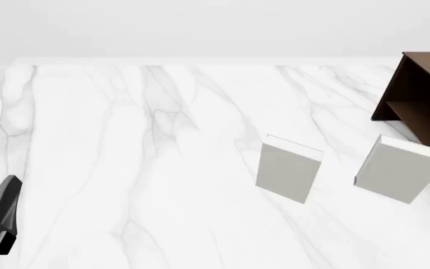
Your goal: Pick up the book on the left and place it on top of the shelf.
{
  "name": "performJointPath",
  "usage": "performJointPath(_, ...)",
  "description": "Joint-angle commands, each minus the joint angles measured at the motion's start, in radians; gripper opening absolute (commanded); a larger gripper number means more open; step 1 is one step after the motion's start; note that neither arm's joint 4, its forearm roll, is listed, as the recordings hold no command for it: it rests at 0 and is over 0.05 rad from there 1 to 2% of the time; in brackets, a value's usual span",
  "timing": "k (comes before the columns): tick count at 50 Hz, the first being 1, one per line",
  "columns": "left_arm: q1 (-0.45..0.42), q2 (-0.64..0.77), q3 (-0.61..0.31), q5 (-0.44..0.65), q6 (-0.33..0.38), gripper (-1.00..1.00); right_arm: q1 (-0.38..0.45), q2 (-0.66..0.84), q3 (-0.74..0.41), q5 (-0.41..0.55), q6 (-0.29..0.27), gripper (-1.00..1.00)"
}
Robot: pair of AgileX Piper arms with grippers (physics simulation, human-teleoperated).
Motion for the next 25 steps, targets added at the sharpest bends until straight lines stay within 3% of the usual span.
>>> performJointPath(1,0.0,0.0,0.0,0.0,0.0,1.0,-0.008,0.033,-0.002,-0.038,0.014,-1.0)
performJointPath(18,0.0,0.0,0.0,0.0,0.0,1.0,0.002,0.064,-0.002,-0.04,0.033,-1.0)
performJointPath(19,0.0,0.0,0.0,0.0,0.0,1.0,0.008,0.065,0.0,-0.033,0.037,1.0)
performJointPath(25,0.0,0.0,0.0,0.0,0.0,1.0,0.015,0.063,0.008,-0.034,0.05,1.0)
